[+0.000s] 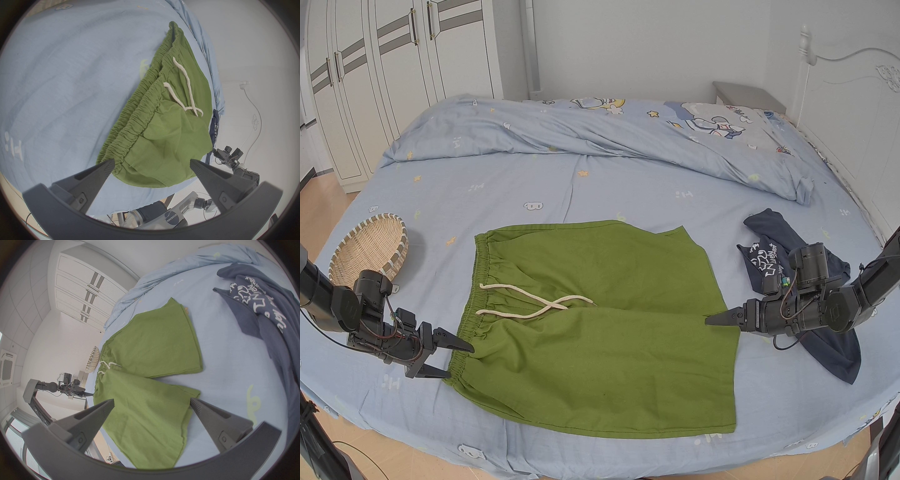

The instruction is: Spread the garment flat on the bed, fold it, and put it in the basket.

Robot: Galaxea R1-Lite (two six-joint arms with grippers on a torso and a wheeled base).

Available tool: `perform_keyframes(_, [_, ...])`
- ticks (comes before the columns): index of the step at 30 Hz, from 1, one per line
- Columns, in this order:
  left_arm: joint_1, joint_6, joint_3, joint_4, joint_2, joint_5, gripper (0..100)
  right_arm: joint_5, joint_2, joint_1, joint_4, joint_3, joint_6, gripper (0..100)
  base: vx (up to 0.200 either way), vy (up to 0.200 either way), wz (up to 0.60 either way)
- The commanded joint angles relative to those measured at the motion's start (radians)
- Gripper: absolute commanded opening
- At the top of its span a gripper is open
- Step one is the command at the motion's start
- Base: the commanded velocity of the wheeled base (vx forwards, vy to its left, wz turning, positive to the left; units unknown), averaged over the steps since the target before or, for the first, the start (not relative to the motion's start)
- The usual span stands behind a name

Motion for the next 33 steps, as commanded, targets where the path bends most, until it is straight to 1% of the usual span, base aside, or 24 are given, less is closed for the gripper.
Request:
perform_keyframes(1, [-0.001, 0.001, 0.000, -0.001, 0.007, 0.000, 100, 0.001, 0.005, 0.036, -0.010, 0.007, 0.023, 100, 0.000, 0.000, 0.00])
perform_keyframes(6, [0.010, 0.003, -0.008, -0.006, 0.015, 0.009, 100, 0.001, 0.006, 0.032, -0.015, 0.007, 0.025, 100, 0.000, 0.000, 0.00])
perform_keyframes(13, [-0.001, 0.003, 0.000, -0.018, 0.024, 0.007, 100, -0.003, 0.009, 0.034, -0.064, 0.015, 0.042, 100, 0.000, 0.000, 0.00])
perform_keyframes(14, [0.004, 0.004, -0.002, -0.023, 0.029, 0.009, 100, -0.012, 0.031, 0.034, -0.160, 0.023, 0.106, 100, 0.000, 0.000, 0.00])
perform_keyframes(15, [0.005, 0.004, 0.000, -0.023, 0.029, 0.009, 100, -0.012, 0.037, 0.034, -0.197, 0.027, 0.134, 100, 0.000, 0.000, 0.00])
perform_keyframes(16, [0.005, 0.003, 0.000, -0.023, 0.029, 0.009, 100, -0.012, 0.038, 0.032, -0.203, 0.027, 0.138, 100, 0.000, 0.000, 0.00])
perform_keyframes(17, [0.005, 0.003, 0.000, -0.023, 0.029, 0.009, 100, -0.013, 0.045, 0.034, -0.285, 0.040, 0.197, 100, 0.000, 0.000, 0.00])
perform_keyframes(21, [0.004, 0.003, 0.000, -0.023, 0.030, 0.009, 100, -0.015, 0.063, 0.032, -0.417, 0.063, 0.263, 100, 0.000, 0.000, 0.00])
perform_keyframes(25, [0.004, 0.003, 0.000, -0.023, 0.030, 0.009, 100, -0.022, 0.060, 0.025, -0.450, 0.063, 0.306, 100, 0.000, 0.000, 0.00])
perform_keyframes(29, [0.004, 0.003, 0.001, -0.023, 0.030, 0.009, 100, -0.026, 0.061, 0.017, -0.450, 0.060, 0.309, 100, 0.000, 0.000, 0.00])
perform_keyframes(32, [0.004, 0.003, 0.000, -0.023, 0.030, 0.009, 100, -0.072, 0.061, -0.006, -0.446, 0.050, 0.306, 100, 0.000, 0.000, 0.00])
perform_keyframes(33, [0.004, 0.003, 0.000, -0.023, 0.032, 0.010, 100, -0.070, 0.057, -0.006, -0.443, 0.050, 0.307, 100, 0.000, 0.000, 0.00])
